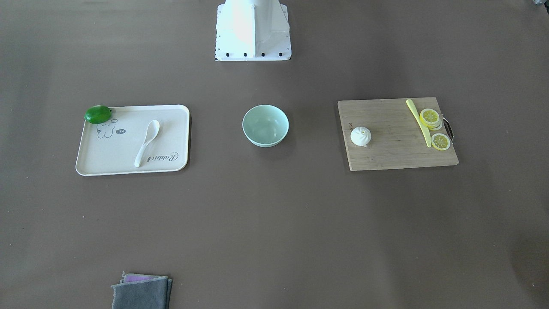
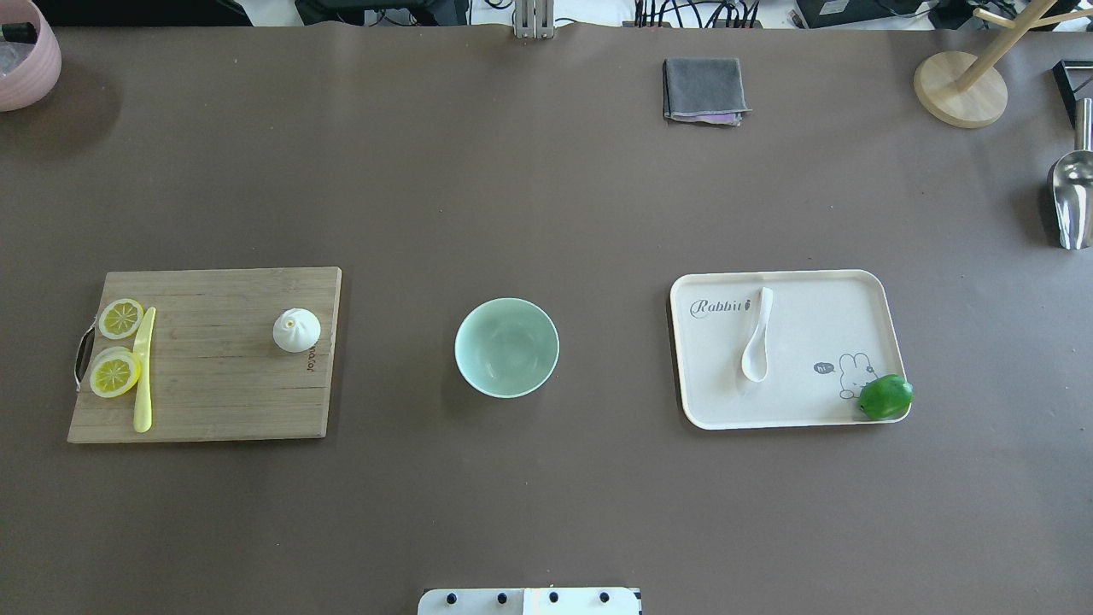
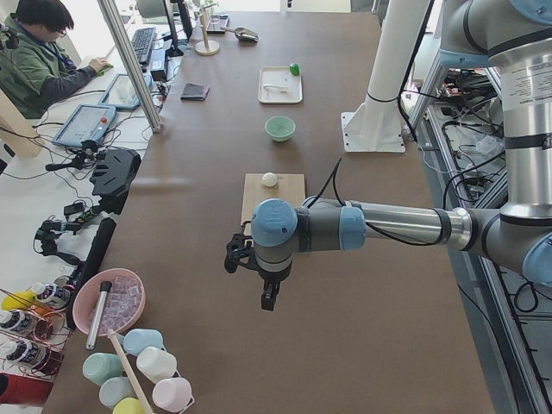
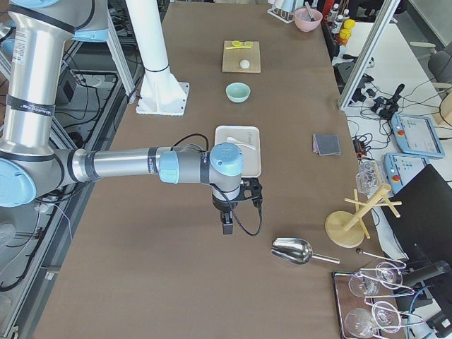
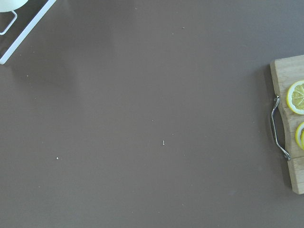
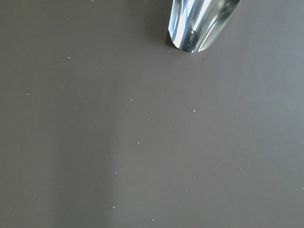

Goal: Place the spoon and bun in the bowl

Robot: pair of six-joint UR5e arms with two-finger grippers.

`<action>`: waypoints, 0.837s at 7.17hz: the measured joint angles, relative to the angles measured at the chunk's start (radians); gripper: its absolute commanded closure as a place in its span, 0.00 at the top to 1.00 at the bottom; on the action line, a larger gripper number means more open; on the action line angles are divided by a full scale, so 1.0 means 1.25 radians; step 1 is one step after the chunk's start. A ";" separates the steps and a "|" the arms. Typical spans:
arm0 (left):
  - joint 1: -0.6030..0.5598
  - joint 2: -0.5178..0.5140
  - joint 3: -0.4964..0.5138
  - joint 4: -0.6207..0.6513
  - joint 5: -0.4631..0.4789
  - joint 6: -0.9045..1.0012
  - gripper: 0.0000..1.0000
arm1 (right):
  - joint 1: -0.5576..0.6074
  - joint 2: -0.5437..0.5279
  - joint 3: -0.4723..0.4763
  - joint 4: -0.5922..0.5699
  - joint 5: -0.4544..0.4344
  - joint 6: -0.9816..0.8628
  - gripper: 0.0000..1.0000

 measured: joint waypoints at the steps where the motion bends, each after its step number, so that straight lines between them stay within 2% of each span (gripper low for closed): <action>1: 0.000 -0.002 -0.005 -0.023 -0.001 0.000 0.98 | 0.000 0.009 0.004 0.001 -0.001 0.000 1.00; 3: 0.000 -0.012 -0.018 -0.110 -0.006 -0.002 0.98 | 0.000 0.035 0.032 0.001 0.000 0.002 1.00; 4: 0.000 -0.015 -0.021 -0.171 -0.007 -0.004 0.98 | 0.000 0.052 0.070 0.001 0.003 0.002 1.00; 6: 0.000 -0.039 0.002 -0.299 -0.008 -0.038 0.98 | 0.000 0.123 0.101 0.000 0.024 0.003 1.00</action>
